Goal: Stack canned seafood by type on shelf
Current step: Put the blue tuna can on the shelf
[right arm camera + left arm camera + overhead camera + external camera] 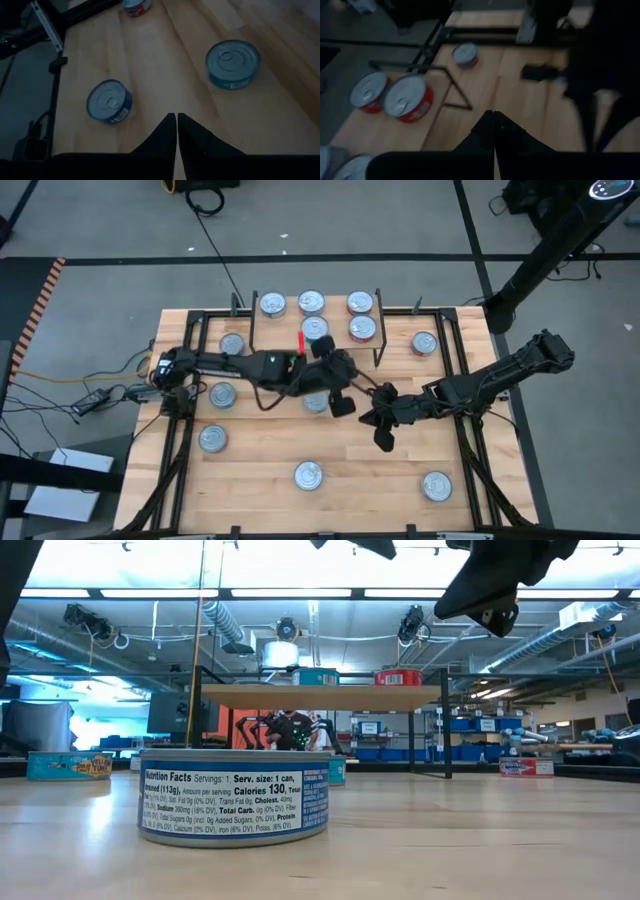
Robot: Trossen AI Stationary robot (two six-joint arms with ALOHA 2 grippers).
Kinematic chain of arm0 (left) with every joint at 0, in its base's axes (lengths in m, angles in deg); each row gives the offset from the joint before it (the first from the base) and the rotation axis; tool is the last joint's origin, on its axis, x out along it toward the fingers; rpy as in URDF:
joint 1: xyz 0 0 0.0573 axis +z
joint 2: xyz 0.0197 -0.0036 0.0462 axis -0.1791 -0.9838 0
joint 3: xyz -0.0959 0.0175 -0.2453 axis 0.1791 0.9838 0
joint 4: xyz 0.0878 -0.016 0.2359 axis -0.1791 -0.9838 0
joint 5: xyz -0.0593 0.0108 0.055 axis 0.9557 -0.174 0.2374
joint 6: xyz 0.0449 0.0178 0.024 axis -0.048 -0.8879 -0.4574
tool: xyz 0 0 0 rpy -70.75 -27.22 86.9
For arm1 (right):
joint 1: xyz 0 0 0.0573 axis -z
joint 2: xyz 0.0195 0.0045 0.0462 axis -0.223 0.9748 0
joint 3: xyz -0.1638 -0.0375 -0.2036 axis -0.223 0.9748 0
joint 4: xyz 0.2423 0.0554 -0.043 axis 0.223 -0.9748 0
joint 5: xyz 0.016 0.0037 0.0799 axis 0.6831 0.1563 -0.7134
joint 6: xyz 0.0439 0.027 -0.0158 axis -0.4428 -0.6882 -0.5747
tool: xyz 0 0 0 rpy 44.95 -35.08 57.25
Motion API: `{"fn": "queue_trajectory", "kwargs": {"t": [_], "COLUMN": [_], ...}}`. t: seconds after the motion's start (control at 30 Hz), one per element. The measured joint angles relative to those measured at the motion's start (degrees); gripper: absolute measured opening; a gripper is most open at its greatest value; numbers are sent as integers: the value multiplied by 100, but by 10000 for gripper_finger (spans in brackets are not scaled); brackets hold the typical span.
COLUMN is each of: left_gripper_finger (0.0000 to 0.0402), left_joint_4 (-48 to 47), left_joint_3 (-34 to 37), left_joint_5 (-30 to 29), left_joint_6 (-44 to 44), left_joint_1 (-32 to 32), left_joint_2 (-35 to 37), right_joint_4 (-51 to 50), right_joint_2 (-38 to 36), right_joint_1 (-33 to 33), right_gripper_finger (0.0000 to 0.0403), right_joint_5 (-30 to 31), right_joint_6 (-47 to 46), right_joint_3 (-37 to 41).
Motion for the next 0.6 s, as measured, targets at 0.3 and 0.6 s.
{"fn": "queue_trajectory", "kwargs": {"t": [0.3, 0.6], "left_gripper_finger": [1, 1], "left_joint_4": [976, 1521], "left_joint_3": [794, 1911], "left_joint_5": [-16, 62], "left_joint_6": [436, 852], "left_joint_1": [-464, -865], "left_joint_2": [194, 973], "right_joint_4": [39, 98], "right_joint_2": [0, -1], "right_joint_1": [-262, -533], "right_gripper_finger": [10, 6], "right_joint_5": [-42, -31], "right_joint_6": [-30, -217], "right_joint_3": [0, -4]}}
